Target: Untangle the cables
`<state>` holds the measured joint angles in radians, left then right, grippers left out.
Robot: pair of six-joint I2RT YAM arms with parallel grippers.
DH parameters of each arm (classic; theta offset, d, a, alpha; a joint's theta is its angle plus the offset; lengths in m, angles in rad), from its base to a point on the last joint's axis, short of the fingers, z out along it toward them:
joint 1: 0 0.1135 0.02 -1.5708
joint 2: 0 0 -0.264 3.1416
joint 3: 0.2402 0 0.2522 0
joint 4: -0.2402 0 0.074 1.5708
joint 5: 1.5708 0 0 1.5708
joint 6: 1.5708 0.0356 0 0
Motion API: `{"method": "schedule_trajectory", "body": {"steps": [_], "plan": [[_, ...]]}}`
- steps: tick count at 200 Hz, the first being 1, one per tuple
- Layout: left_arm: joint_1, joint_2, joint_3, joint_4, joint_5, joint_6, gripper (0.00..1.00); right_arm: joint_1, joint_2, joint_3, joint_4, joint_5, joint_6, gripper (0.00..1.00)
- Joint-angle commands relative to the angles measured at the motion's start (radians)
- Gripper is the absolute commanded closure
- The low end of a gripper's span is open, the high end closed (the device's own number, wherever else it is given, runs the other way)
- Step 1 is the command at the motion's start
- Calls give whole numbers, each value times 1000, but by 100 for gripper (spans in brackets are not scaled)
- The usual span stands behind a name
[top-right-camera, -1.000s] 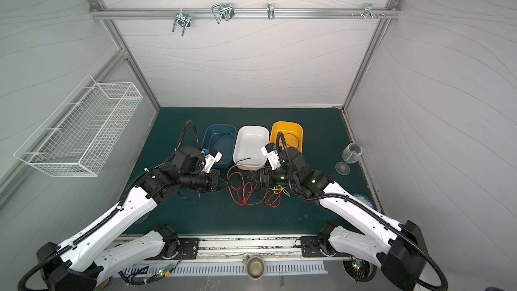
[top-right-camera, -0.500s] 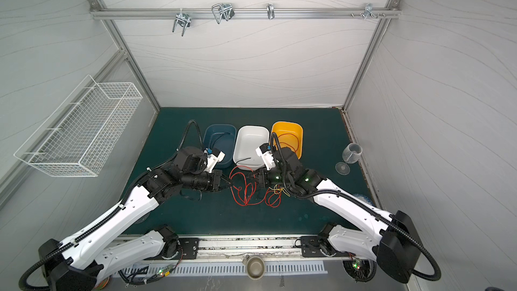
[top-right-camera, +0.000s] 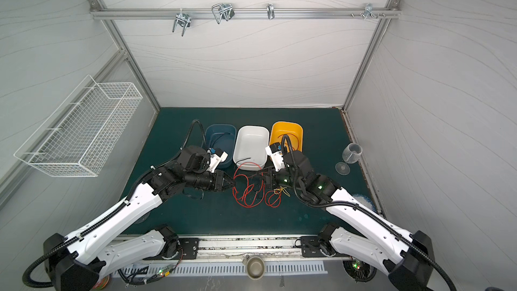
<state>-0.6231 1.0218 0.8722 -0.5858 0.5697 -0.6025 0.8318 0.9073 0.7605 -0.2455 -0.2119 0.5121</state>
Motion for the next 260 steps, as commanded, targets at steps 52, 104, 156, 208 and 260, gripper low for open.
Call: {"method": "schedule_trajectory", "body": {"steps": [52,104,156,208,260], "plan": [[-5,-16,-15,11,-22,26,42,-45,-97,-25,-84,91,-2,100],[-6,-45,-73,47,-27,15,31,-66,-118,92,-173,79,-25,100],[-9,-38,-161,157,-6,-48,30,-67,-116,251,-250,53,-44,100],[-58,-6,-239,314,-23,-129,29,-66,-73,398,-292,-1,-53,100],[-145,120,-271,461,-74,-135,28,-66,-43,492,-302,-59,-26,100]]}}
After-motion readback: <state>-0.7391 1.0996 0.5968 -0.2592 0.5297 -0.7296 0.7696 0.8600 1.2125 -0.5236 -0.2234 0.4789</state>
